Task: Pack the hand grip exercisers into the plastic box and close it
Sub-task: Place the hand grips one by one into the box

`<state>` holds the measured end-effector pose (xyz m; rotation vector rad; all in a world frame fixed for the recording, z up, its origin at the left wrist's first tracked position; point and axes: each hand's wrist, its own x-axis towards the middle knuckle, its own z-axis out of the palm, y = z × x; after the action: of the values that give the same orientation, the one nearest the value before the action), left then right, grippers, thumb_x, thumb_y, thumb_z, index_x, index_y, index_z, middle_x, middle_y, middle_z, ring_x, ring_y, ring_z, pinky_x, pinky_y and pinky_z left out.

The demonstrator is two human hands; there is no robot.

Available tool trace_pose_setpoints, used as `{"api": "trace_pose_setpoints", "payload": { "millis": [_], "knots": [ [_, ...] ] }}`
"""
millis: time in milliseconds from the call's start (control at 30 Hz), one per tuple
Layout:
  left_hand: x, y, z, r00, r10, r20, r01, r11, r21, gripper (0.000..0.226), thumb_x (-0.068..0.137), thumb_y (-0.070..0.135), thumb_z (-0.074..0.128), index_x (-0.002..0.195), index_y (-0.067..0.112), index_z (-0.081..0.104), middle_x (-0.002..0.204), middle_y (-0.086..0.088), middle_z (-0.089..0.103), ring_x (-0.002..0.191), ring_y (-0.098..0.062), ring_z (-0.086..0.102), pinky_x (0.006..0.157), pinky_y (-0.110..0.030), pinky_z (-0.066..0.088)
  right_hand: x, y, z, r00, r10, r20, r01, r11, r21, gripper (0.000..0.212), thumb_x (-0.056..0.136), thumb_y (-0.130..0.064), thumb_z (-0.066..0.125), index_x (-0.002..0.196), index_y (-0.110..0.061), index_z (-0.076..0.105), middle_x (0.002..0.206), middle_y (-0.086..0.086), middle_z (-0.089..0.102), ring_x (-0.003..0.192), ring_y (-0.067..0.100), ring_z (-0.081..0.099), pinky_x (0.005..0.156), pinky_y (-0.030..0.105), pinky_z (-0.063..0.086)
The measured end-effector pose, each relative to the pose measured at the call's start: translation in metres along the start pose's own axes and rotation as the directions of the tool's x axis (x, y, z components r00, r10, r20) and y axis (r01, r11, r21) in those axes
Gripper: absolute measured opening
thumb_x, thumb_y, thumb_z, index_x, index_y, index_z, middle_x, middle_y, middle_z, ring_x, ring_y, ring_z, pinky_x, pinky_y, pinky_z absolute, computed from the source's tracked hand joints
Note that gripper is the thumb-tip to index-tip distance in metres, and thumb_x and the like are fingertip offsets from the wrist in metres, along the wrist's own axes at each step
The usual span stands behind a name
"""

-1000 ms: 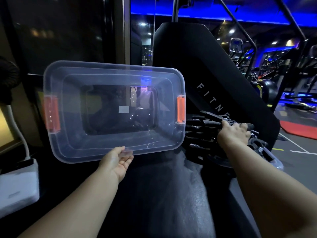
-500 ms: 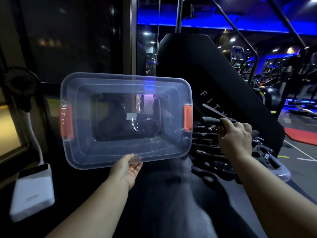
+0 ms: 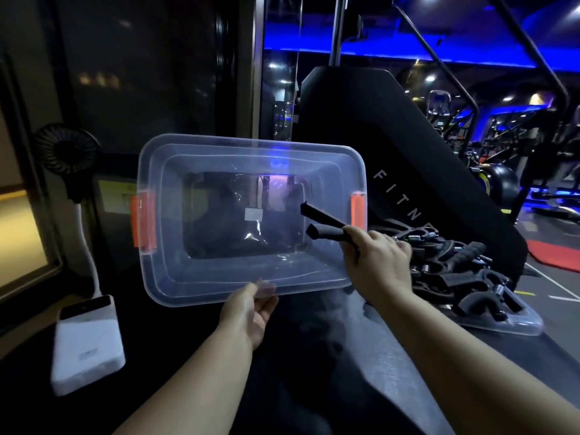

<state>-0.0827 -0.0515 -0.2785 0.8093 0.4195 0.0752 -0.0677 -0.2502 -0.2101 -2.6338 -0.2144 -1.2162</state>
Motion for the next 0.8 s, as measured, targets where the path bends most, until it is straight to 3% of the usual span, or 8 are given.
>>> {"api": "trace_pose_setpoints", "payload": {
  "millis": [67,200,367,500,667,800],
  "knots": [
    [0.000,0.000,-0.002,1.000,-0.023,0.014,0.024,1.000,-0.020,0.012,0.093,0.010,0.055,0.085,0.002,0.060,0.083,-0.014,0.066,0.082,-0.023,0.064,0.069,-0.031,0.050,-0.001,-0.008,0.011,0.997,0.011,0.083,-0.012,1.000,0.012,0.032,0.090,-0.044,0.044,0.112,-0.033,0.063,0.090,0.003,0.070,0.092,0.031,0.063,0.082,0.040,0.038],
    [0.000,0.002,-0.003,0.999,-0.032,0.029,0.032,0.999,-0.014,0.010,0.091,0.010,0.059,0.098,0.003,0.058,0.083,-0.014,0.066,0.074,-0.022,0.063,0.052,-0.024,0.055,-0.001,-0.019,0.027,0.987,-0.014,0.161,-0.001,0.996,0.091,0.030,0.092,-0.038,0.043,0.112,-0.028,0.063,0.088,0.008,0.067,0.090,0.035,0.059,0.079,0.039,0.041],
    [-0.003,0.002,-0.003,0.999,-0.002,0.053,0.004,1.000,-0.031,0.013,0.091,0.007,0.056,0.102,0.000,0.060,0.087,-0.015,0.067,0.081,-0.022,0.064,0.071,-0.032,0.052,0.001,-0.026,0.039,0.966,0.021,0.257,-0.052,0.992,0.115,0.024,0.096,-0.038,0.041,0.108,-0.026,0.059,0.090,0.007,0.065,0.090,0.033,0.057,0.066,0.033,0.033],
    [-0.001,0.000,-0.003,0.998,0.004,0.056,-0.001,0.999,-0.052,0.007,0.093,0.011,0.056,0.092,0.005,0.060,0.092,-0.012,0.066,0.084,-0.021,0.064,0.066,-0.030,0.050,0.003,-0.032,0.042,0.935,0.091,0.343,-0.148,0.979,0.144,0.026,0.097,-0.039,0.041,0.105,-0.022,0.060,0.095,0.007,0.068,0.092,0.034,0.058,0.066,0.033,0.035],
    [-0.003,-0.002,-0.003,0.998,0.021,0.064,-0.017,0.998,-0.058,0.018,0.093,0.008,0.055,0.111,0.004,0.055,0.087,-0.013,0.068,0.082,-0.021,0.066,0.069,-0.031,0.052,0.006,-0.034,0.048,0.923,0.146,0.355,-0.214,0.964,0.158,0.028,0.097,-0.039,0.041,0.101,-0.020,0.060,0.093,0.007,0.069,0.092,0.033,0.061,0.065,0.031,0.034],
    [-0.001,-0.002,-0.003,0.998,0.029,0.064,-0.025,0.998,-0.059,0.015,0.093,0.009,0.056,0.107,0.005,0.054,0.073,-0.012,0.070,0.075,-0.020,0.066,0.067,-0.030,0.052,0.017,-0.033,0.055,0.904,0.249,0.348,-0.336,0.917,0.217,0.029,0.096,-0.039,0.045,0.112,-0.020,0.059,0.099,0.011,0.069,0.098,0.032,0.061,0.072,0.032,0.040]
  ]
}}
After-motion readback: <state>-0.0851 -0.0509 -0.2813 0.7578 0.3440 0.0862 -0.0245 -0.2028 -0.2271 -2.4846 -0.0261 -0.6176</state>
